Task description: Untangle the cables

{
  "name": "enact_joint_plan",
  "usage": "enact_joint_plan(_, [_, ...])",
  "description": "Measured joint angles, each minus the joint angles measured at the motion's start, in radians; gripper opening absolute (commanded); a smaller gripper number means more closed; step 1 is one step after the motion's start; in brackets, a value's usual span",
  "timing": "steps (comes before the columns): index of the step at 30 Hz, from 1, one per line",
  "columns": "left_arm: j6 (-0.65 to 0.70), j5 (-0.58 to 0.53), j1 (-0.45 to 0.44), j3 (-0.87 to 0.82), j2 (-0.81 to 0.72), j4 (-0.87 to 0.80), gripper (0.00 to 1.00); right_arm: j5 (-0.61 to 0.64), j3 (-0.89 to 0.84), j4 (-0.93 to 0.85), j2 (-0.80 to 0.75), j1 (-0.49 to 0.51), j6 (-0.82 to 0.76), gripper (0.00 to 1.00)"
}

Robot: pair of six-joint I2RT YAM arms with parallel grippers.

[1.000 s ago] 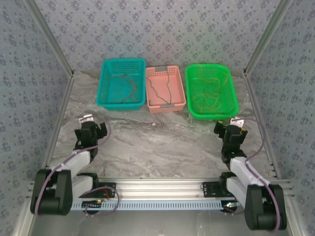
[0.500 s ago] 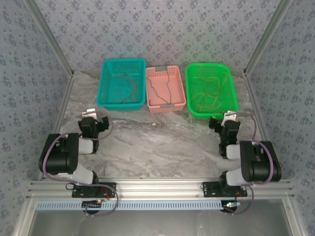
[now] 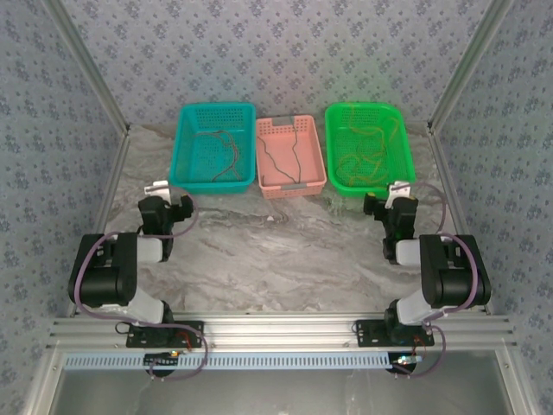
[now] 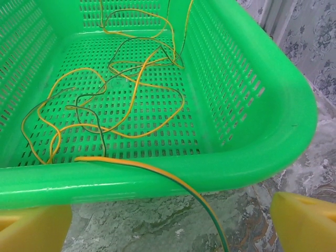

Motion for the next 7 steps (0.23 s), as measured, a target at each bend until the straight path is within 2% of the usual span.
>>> enact_joint_plan(7, [0.000, 0.003, 0.000, 0.000, 0.000, 0.000, 0.99, 0.021, 0.000, -0.031, 0.000, 0.004, 0.000, 0.99])
